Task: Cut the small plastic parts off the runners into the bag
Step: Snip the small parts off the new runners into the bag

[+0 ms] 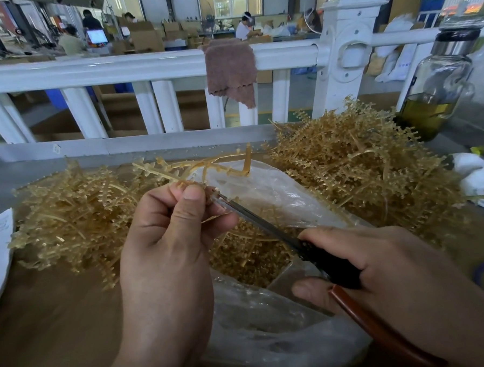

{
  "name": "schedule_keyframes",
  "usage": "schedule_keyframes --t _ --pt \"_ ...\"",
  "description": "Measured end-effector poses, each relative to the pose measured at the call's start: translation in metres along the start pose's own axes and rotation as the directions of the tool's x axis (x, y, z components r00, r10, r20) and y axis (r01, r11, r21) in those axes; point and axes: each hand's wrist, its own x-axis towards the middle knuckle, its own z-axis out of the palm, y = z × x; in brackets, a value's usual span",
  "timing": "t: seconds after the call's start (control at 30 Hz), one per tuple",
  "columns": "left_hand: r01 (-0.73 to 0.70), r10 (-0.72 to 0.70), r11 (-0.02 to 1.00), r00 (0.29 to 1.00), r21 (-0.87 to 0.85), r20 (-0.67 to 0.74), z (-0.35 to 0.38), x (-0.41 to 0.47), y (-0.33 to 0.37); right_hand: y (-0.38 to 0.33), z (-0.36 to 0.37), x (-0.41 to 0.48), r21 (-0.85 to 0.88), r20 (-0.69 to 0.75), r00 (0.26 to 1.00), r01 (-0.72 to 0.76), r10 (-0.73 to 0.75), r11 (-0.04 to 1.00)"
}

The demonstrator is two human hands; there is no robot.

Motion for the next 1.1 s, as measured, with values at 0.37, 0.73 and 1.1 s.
schedule_keyframes --t 0.37,0.73,1.1 --pt "-0.013 0.013 1.000 1.000 -0.016 -0.002 0.0013 0.0010 -0.0021 0.0005 -0.0014 -0.0007 -0.011 0.000 1.000 -0.016 0.016 1.000" --pt "-0.003 0.003 1.000 1.000 -0.030 0.008 0.0014 0.0010 -0.0015 0.0001 -0.0040 0.0003 0.006 0.009 1.000 -0.022 0.022 1.000" --pt "0.038 -0.038 0.997 0.999 -0.062 -0.002 0.0031 0.0000 -0.0006 -0.0015 -0.0045 -0.0003 -0.016 0.010 0.999 -0.049 0.049 0.999"
